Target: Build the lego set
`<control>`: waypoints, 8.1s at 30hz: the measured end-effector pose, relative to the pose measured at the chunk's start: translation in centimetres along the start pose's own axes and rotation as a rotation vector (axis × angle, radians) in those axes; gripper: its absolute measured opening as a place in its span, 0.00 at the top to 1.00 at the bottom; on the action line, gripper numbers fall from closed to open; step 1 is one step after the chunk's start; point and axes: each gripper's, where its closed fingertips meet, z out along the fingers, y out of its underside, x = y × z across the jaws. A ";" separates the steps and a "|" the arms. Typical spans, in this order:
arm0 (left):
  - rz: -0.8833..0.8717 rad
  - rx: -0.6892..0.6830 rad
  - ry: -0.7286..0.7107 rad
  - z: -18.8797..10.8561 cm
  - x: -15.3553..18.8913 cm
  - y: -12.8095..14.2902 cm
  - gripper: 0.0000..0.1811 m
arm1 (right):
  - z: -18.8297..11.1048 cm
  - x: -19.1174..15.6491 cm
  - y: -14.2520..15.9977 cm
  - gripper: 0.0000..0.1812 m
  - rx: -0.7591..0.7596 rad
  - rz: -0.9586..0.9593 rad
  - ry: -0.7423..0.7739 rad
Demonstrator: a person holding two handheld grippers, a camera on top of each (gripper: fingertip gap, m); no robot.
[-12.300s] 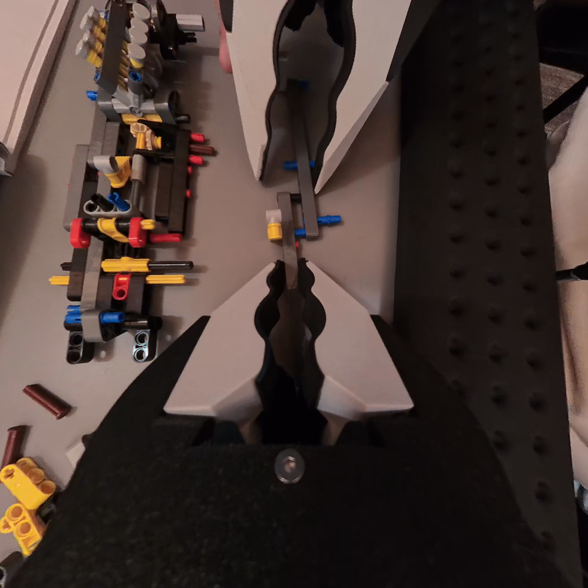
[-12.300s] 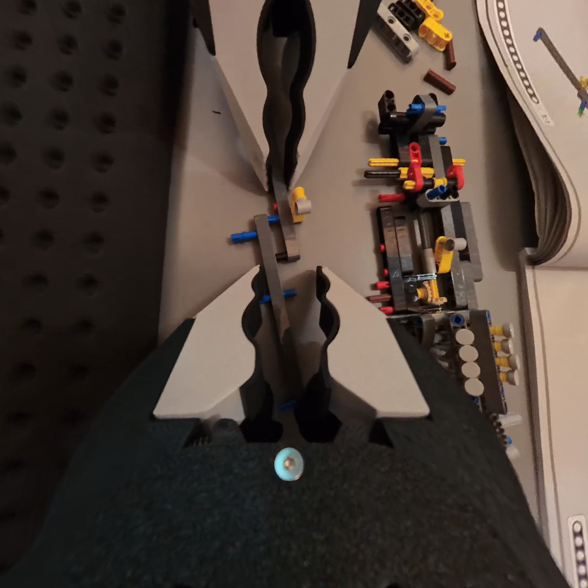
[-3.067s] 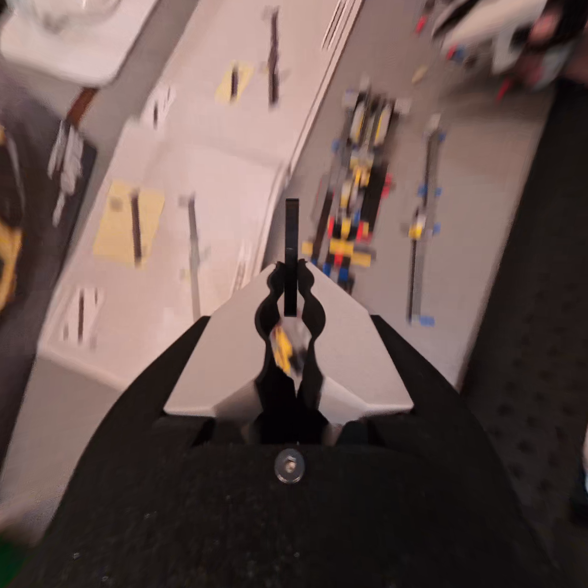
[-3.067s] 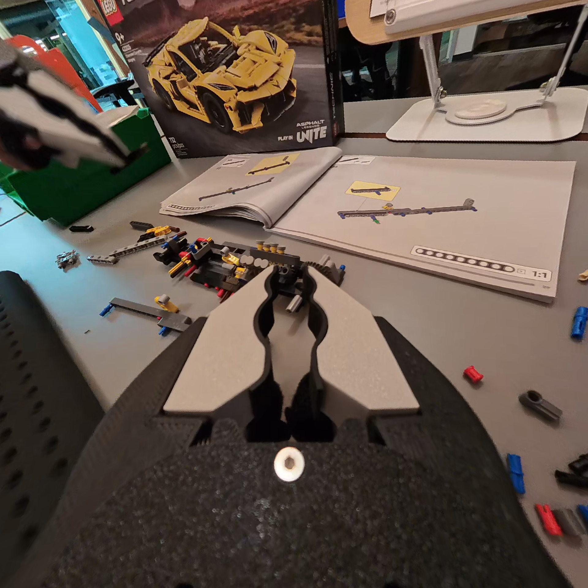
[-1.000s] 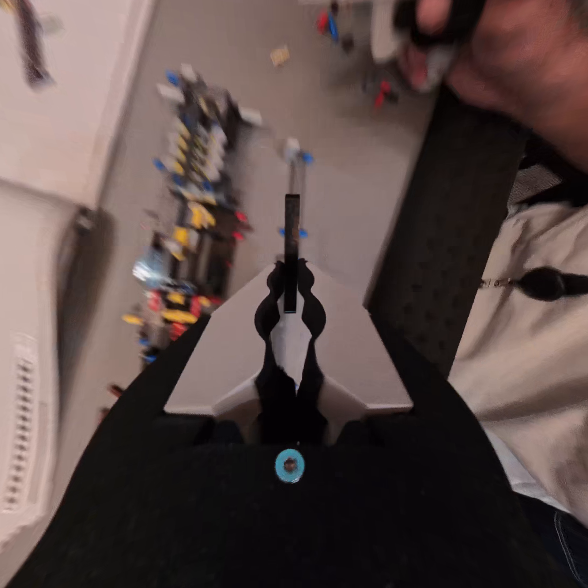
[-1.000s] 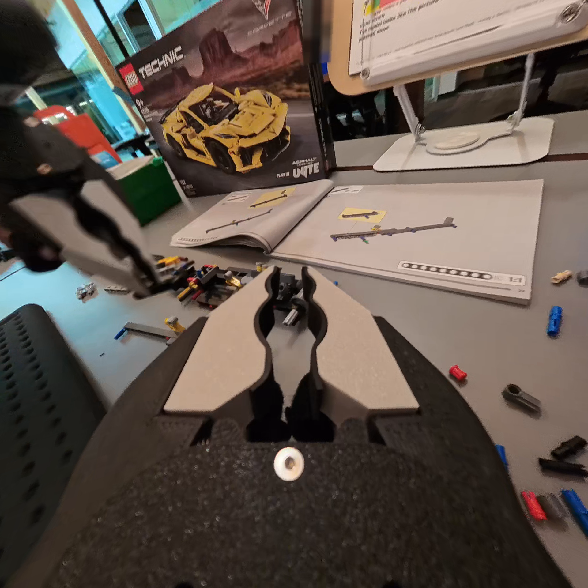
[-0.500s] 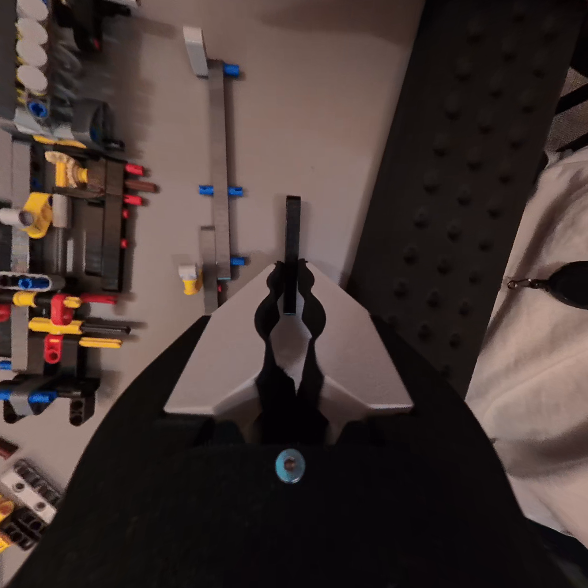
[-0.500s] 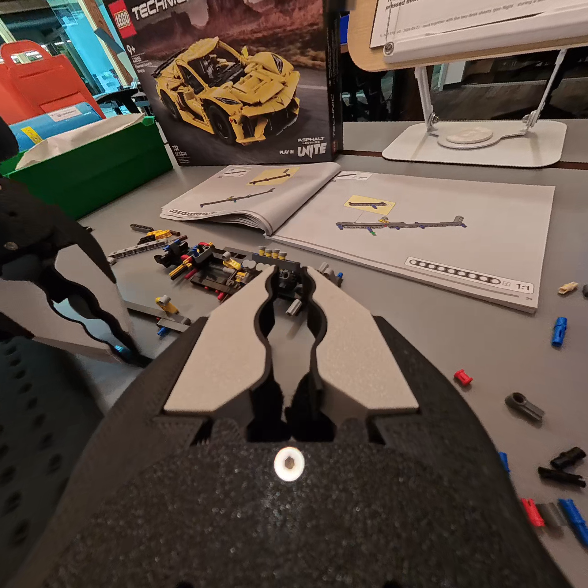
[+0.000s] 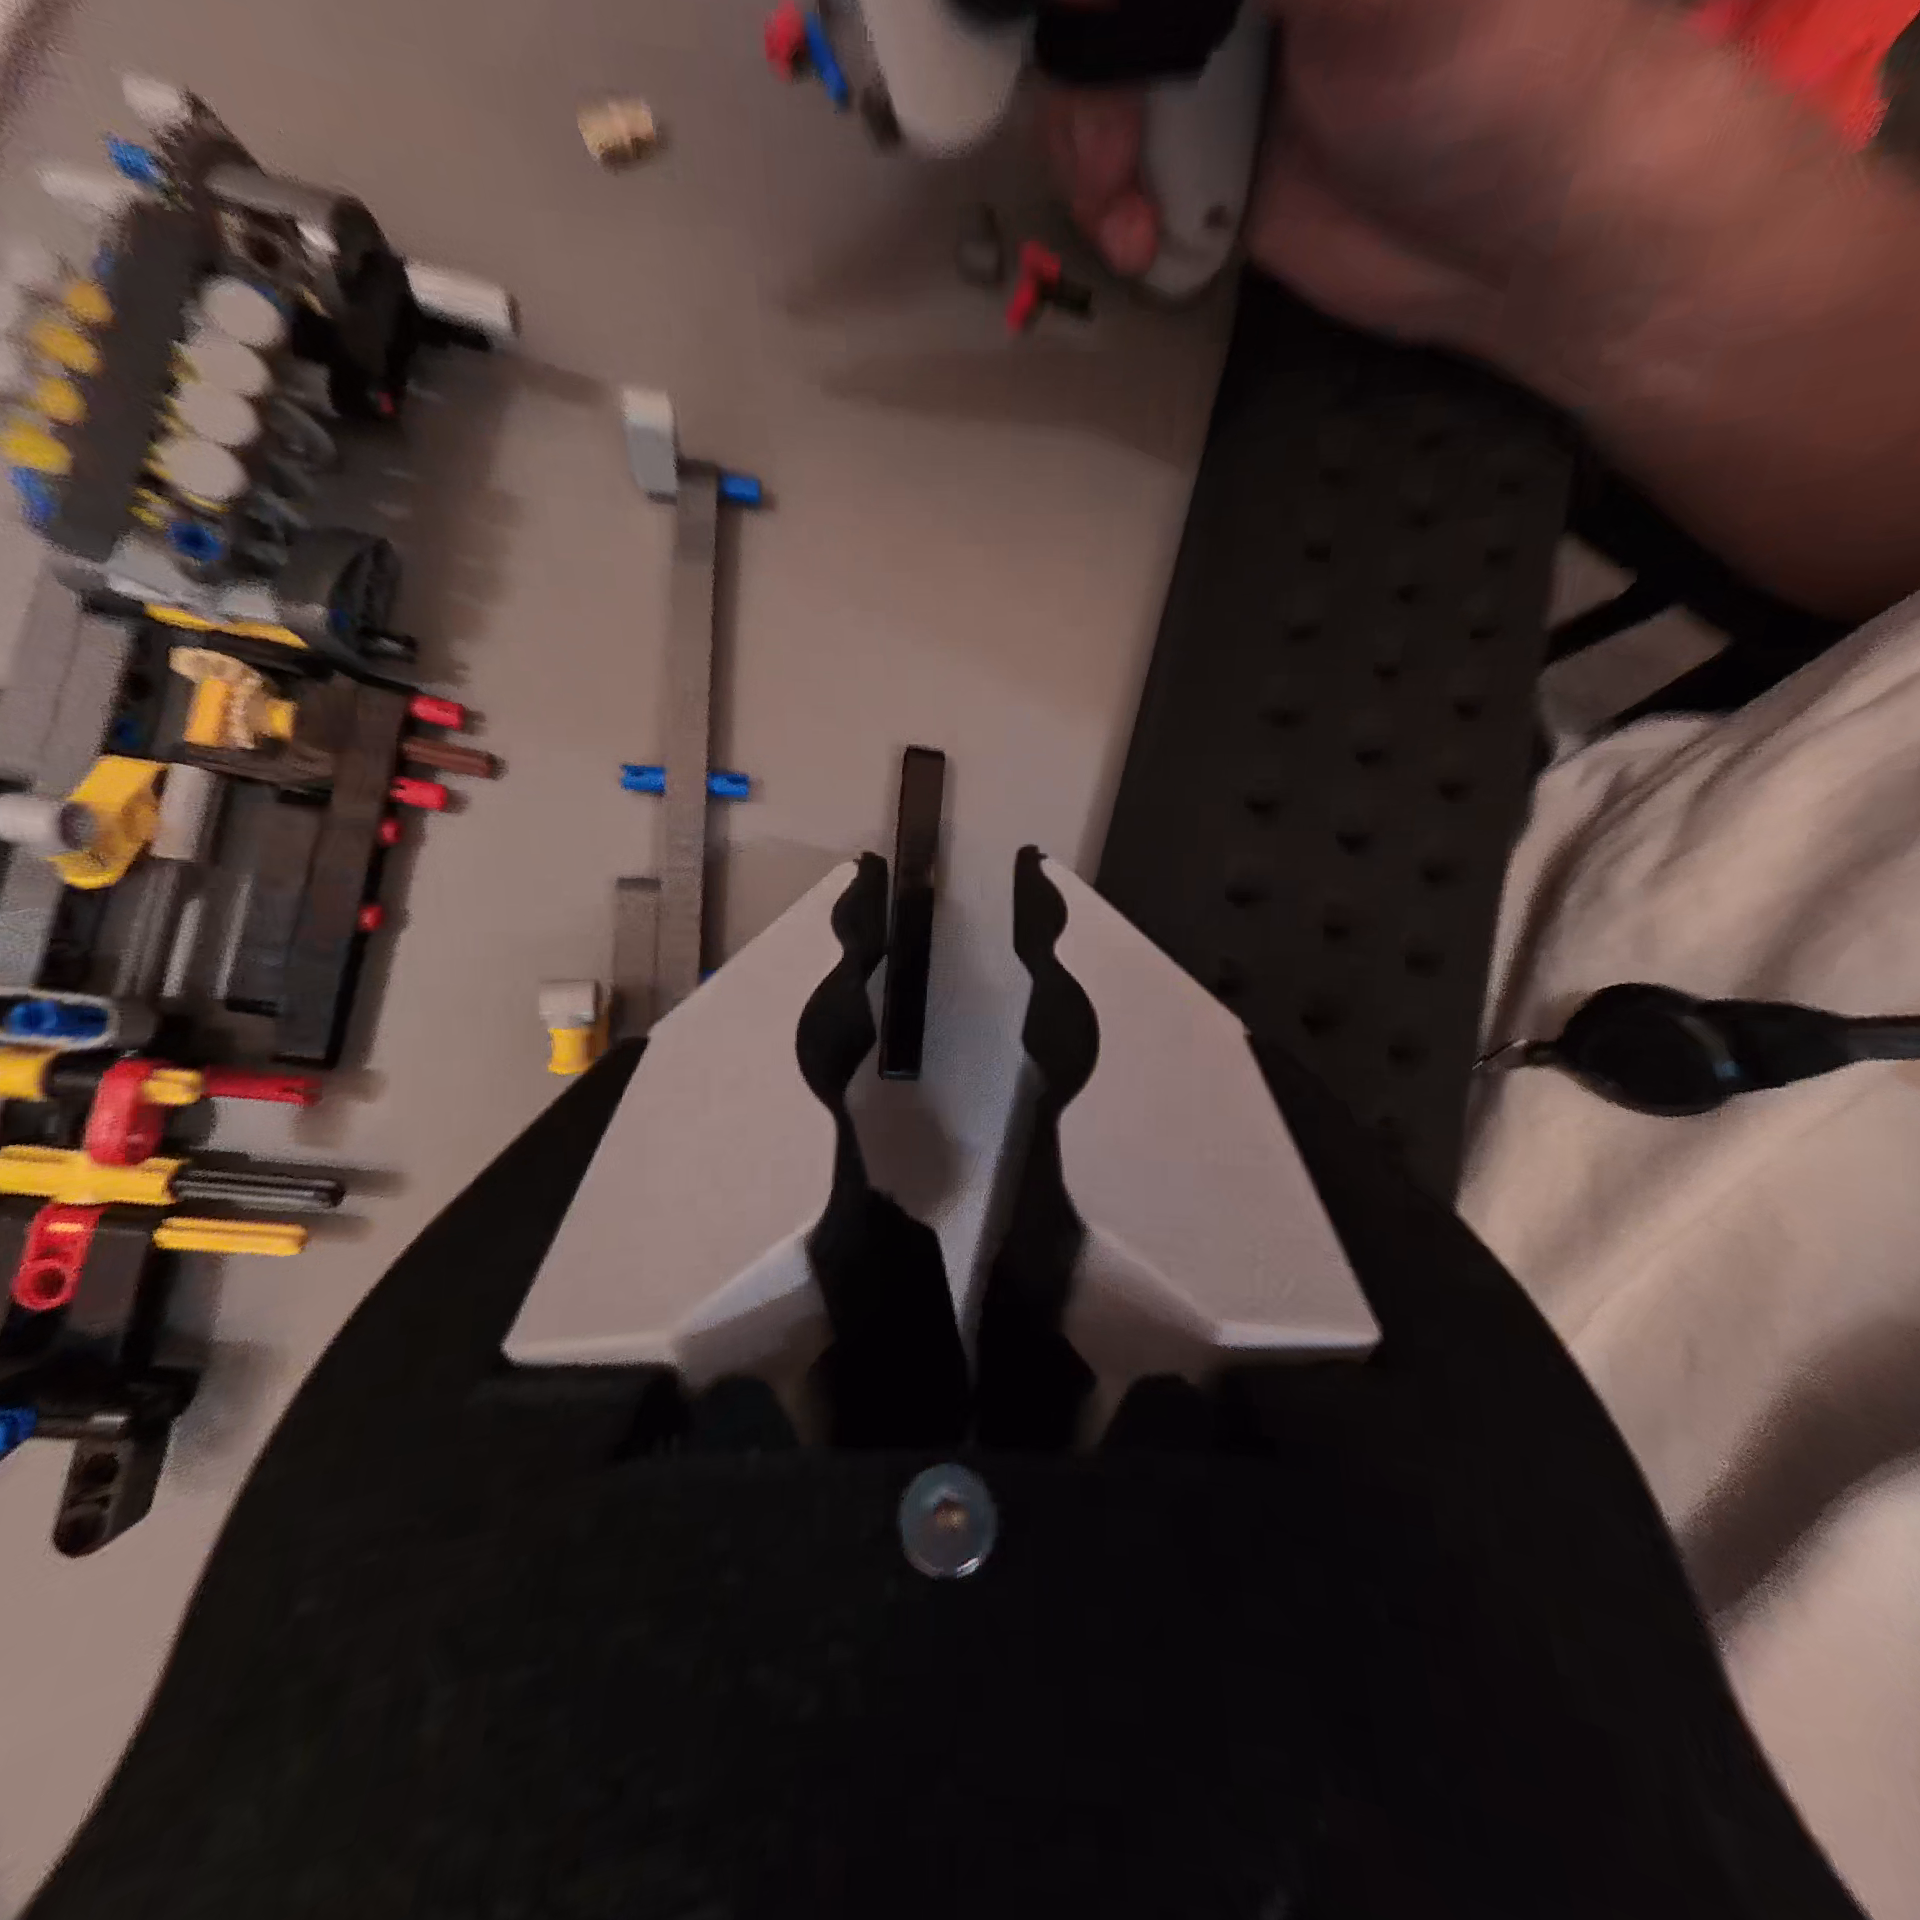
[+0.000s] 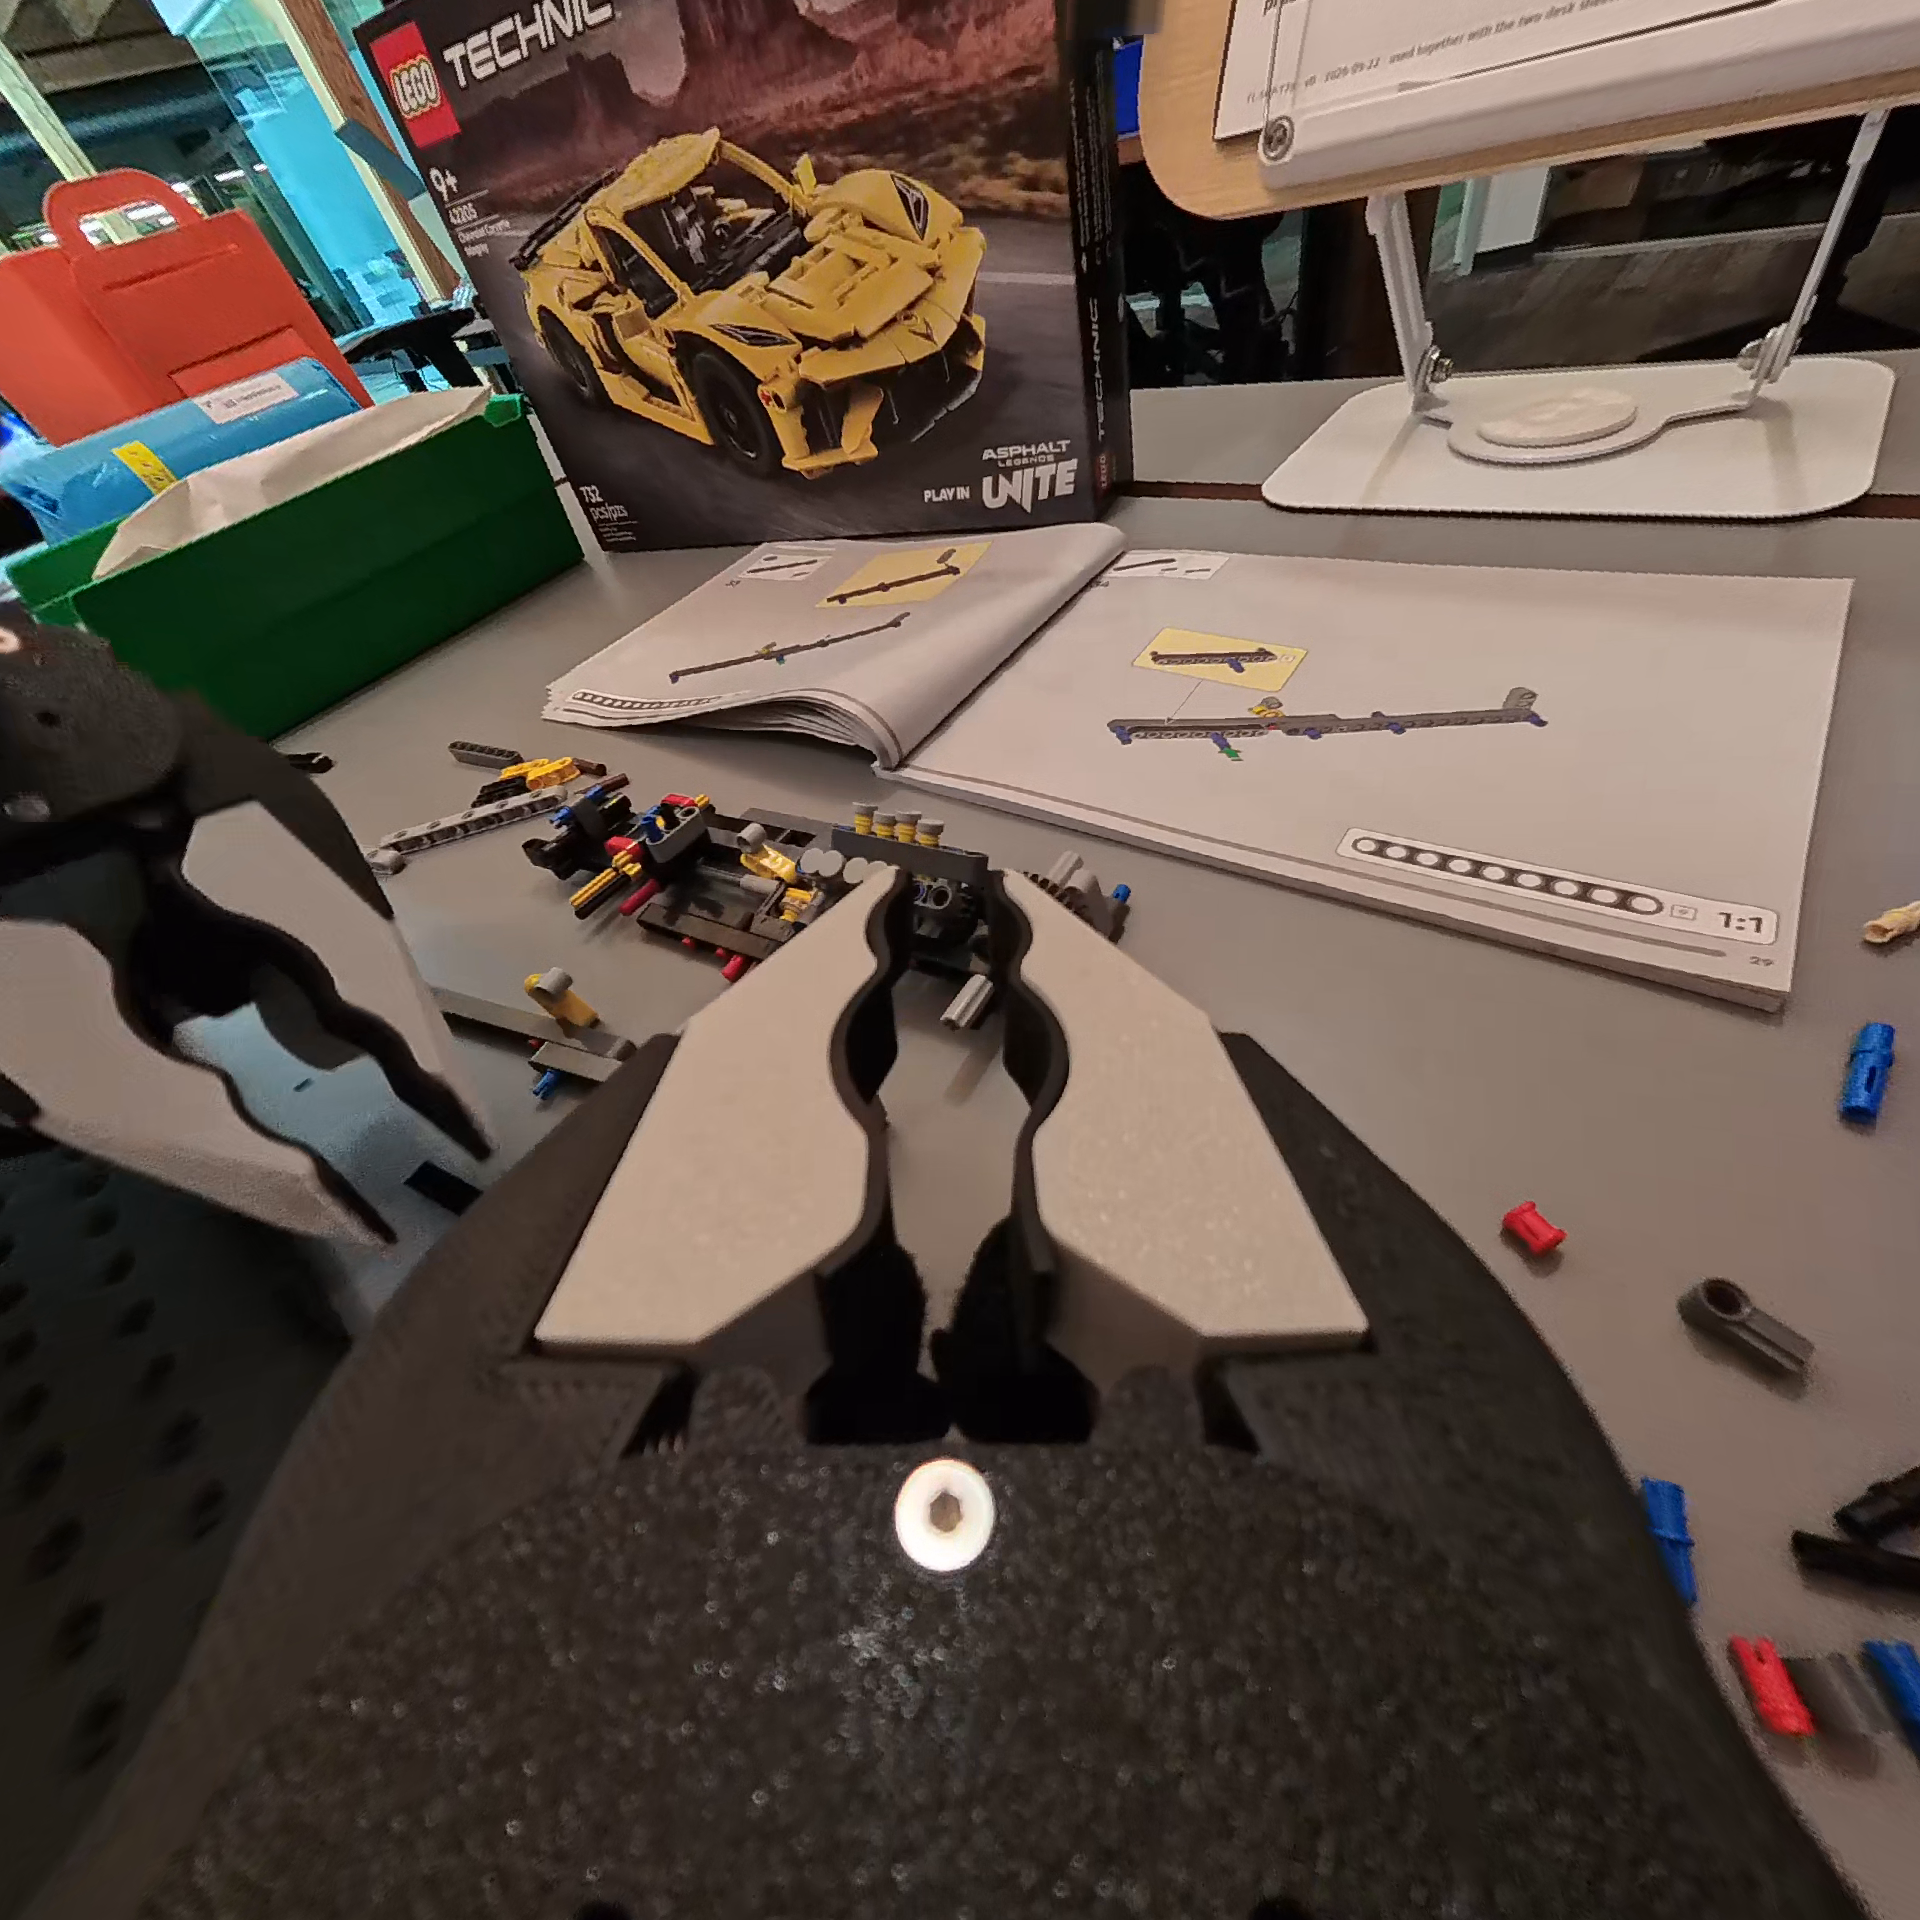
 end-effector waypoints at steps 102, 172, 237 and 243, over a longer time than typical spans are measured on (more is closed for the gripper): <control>-0.016 0.591 -0.388 -9.8 -11.9 -4.4 0.92 | -4.3 -2.6 6.9 0.92 -0.534 -0.257 -0.075; 0.064 0.523 -0.436 -8.7 -11.1 -4.2 0.92 | -1.9 -8.5 8.8 0.87 -0.586 -0.424 -0.235; 0.064 0.795 0.235 -10.7 -9.2 -11.6 0.96 | 6.5 -8.5 -5.8 0.93 -0.270 0.035 -0.880; 0.004 0.983 0.293 -14.2 -9.8 -12.7 0.96 | 6.8 -9.2 -7.9 0.84 -0.083 0.025 -0.910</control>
